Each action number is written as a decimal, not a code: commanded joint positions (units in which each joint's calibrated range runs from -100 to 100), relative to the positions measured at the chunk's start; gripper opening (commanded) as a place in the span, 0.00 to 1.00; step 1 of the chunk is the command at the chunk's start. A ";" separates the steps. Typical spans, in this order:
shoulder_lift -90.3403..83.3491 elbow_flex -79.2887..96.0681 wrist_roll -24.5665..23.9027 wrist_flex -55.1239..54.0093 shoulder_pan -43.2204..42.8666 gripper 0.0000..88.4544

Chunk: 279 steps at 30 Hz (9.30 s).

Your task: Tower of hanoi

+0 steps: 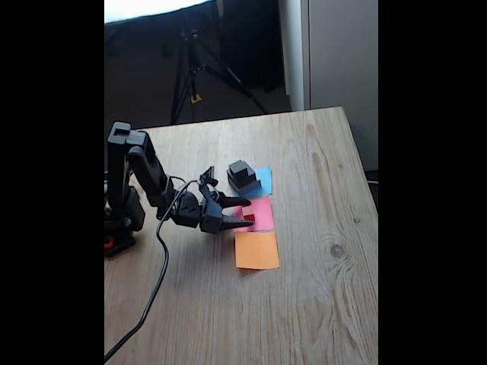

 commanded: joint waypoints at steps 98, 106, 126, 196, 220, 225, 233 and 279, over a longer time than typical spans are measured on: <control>-57.12 -76.84 -20.20 148.67 -24.18 0.02; -69.91 -36.21 -11.67 114.43 -23.34 0.03; -58.63 -0.48 -1.13 53.40 -23.51 0.03; -50.91 1.52 -18.86 39.08 -24.68 0.26; -62.19 -54.94 -19.53 123.58 -19.08 0.00; -60.15 -70.03 -15.85 136.85 -15.57 0.00; -56.89 -87.03 -10.16 148.51 -9.80 0.00; -91.64 -8.66 -115.18 110.46 -1.45 0.00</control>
